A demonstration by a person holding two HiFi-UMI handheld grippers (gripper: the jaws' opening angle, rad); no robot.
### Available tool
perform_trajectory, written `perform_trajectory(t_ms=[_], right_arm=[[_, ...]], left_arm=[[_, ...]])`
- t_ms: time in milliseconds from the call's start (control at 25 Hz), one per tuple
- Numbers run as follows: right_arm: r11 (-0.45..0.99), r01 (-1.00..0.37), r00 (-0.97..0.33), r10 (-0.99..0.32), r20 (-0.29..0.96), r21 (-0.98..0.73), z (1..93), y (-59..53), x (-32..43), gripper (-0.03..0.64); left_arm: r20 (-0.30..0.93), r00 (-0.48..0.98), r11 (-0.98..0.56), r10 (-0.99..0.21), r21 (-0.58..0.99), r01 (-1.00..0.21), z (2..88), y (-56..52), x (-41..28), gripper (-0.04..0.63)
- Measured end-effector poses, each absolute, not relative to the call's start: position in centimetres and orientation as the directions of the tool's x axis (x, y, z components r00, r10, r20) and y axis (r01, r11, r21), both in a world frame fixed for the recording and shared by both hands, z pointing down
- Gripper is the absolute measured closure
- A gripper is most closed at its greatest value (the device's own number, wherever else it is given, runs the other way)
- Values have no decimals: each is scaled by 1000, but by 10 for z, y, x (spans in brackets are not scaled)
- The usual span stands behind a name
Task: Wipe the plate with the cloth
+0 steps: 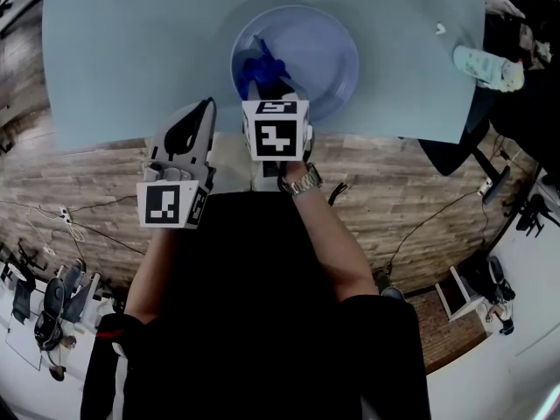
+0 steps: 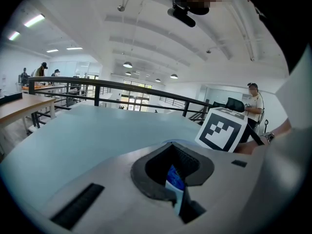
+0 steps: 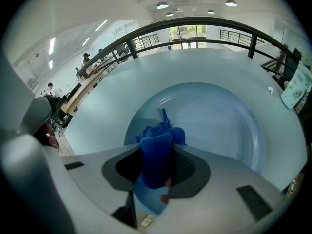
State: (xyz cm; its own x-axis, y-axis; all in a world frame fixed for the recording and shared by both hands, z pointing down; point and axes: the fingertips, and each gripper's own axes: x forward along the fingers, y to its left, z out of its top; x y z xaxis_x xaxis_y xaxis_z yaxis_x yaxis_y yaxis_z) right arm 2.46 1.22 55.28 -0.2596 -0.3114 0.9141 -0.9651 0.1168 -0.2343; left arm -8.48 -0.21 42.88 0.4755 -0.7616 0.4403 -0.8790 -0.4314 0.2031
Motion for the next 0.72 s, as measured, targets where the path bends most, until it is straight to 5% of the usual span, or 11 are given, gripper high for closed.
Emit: perform_trajectory(t_ms=[720], right_arm=[[140, -965, -256, -334, 907, -220, 557, -27, 29, 498]], left_arm=[[424, 455, -413, -783, 194, -890, 428, -29, -85, 595]])
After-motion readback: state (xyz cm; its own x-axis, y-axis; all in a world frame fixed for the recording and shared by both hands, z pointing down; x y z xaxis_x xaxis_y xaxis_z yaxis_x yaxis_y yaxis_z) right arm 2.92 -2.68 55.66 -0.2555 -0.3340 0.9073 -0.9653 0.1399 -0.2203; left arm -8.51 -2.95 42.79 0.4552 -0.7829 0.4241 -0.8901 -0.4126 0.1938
